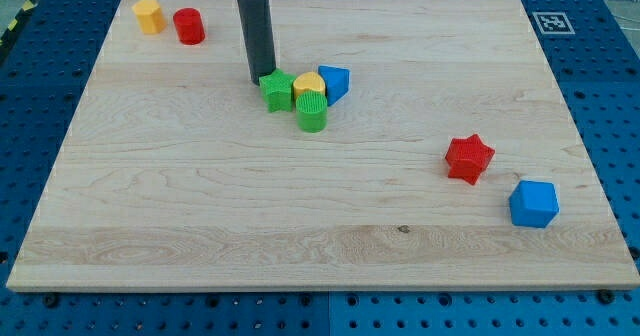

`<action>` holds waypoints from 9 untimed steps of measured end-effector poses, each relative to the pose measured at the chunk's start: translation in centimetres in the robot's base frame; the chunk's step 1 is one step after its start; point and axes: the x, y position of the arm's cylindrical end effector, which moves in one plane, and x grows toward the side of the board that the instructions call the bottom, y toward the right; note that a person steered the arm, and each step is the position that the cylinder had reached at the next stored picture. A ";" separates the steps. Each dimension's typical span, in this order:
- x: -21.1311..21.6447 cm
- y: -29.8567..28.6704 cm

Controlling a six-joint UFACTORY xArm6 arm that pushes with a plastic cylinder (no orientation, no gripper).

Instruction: Push the blue cube into the red star

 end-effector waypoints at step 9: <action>5.8 19.3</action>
